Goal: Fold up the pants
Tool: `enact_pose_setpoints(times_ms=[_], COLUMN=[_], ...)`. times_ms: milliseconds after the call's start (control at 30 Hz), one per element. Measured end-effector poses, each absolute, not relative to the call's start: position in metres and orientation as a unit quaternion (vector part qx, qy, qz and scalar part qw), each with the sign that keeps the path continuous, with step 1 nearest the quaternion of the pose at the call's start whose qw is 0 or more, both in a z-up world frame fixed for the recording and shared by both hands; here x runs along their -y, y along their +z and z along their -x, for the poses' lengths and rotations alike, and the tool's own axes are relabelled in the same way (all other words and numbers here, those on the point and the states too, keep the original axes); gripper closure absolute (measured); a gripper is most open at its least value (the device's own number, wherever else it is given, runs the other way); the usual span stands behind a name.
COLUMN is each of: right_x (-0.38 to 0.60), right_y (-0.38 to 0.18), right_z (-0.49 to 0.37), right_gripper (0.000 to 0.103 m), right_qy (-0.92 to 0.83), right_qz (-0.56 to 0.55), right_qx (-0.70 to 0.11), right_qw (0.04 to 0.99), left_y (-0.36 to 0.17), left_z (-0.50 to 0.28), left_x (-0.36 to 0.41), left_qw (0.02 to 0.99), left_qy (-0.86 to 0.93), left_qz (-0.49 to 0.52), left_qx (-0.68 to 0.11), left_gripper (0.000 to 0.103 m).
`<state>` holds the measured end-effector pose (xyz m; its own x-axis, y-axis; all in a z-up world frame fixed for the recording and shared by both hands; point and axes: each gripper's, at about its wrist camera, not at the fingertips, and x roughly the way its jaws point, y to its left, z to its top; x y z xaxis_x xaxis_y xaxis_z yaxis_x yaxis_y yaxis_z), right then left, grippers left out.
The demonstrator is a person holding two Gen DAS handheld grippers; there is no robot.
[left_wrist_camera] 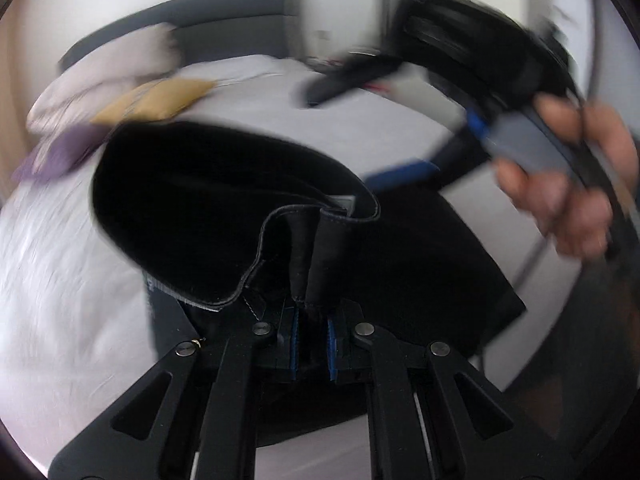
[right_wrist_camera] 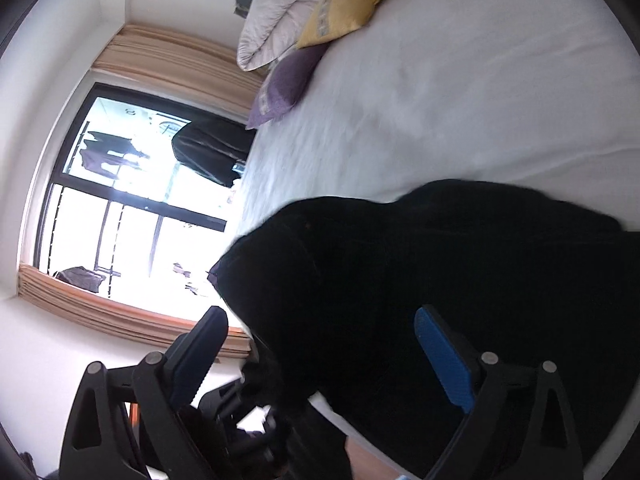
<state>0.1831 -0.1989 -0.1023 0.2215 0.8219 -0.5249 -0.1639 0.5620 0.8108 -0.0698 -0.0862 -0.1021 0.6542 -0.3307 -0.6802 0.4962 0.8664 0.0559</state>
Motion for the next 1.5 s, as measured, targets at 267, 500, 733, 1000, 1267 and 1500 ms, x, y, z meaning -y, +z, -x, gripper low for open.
enact_pose_setpoints(times_ms=[267, 500, 733, 1000, 1267, 1500], right_x=[0.281, 0.302, 0.268, 0.255, 0.275, 0.299], right_y=[-0.125, -0.154, -0.150, -0.147, -0.140, -0.143], right_z=[-0.150, -0.135, -0.151, -0.164, -0.155, -0.152], right_gripper=[0.004, 0.004, 0.004, 0.036, 0.078, 0.079], right_qy=[0.303, 0.290, 0.340, 0.326, 0.293, 0.274], right_qz=[-0.358, -0.405, -0.412, -0.352, -0.303, -0.284], right_qx=[-0.502, -0.515, -0.514, -0.528, -0.518, -0.514], right_qw=[0.726, 0.698, 0.671, 0.701, 0.744, 0.762], left_y=[-0.117, -0.109, -0.093, -0.104, -0.111, -0.124], left_z=[0.087, 0.088, 0.095, 0.112, 0.117, 0.115], left_x=[0.171, 0.164, 0.140, 0.148, 0.169, 0.195], left_qw=[0.871, 0.877, 0.886, 0.881, 0.870, 0.855], left_qy=[-0.281, -0.274, -0.274, -0.279, -0.301, -0.323], left_qz=[-0.217, -0.202, -0.198, -0.227, -0.241, -0.259], left_qx=[-0.341, -0.338, -0.317, -0.307, -0.306, -0.313], left_gripper=[0.095, 0.095, 0.095, 0.095, 0.095, 0.095])
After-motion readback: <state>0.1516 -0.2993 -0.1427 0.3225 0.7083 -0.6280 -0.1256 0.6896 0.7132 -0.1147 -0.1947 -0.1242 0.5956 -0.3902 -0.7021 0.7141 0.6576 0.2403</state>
